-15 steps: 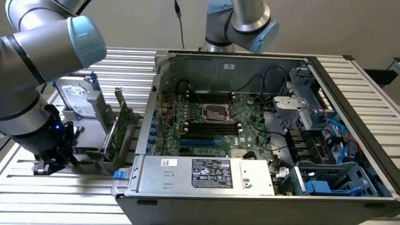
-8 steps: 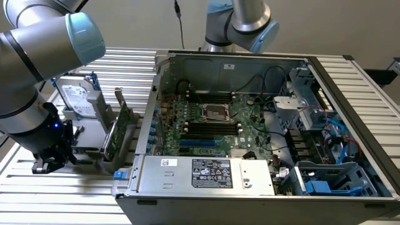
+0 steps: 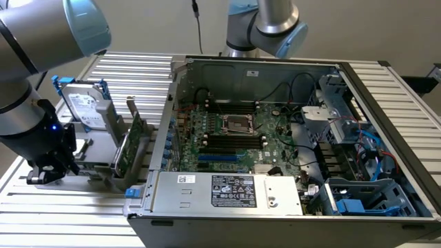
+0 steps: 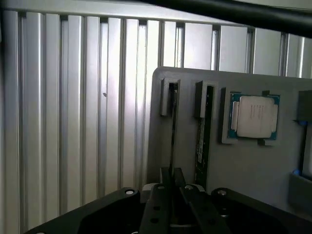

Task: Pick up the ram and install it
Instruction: 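Pick up the ram and move it above insertion slot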

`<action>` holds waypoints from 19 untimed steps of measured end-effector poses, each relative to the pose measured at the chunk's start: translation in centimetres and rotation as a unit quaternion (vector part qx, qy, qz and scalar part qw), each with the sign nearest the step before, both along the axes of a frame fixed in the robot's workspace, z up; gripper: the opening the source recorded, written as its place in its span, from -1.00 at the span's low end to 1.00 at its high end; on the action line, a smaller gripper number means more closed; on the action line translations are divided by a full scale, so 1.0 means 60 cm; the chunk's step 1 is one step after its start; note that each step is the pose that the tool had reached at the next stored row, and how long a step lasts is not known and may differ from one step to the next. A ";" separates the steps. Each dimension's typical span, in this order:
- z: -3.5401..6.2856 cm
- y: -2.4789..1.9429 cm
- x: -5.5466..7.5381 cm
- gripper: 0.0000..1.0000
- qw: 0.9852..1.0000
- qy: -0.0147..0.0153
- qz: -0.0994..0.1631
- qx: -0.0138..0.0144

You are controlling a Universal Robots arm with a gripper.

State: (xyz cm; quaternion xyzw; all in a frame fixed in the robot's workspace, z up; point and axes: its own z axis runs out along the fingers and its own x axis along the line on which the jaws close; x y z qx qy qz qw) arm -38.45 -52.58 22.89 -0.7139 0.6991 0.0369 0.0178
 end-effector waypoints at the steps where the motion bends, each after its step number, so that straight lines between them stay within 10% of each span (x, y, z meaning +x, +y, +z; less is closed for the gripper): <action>1: 0.008 0.0000 0.000 -0.73 1.000 0.000 0.000 0.000; 6: 0.045 -0.0002 0.002 -0.73 1.000 0.003 0.000 0.000; 19: 0.132 0.0000 0.060 -0.73 1.000 0.021 0.005 0.000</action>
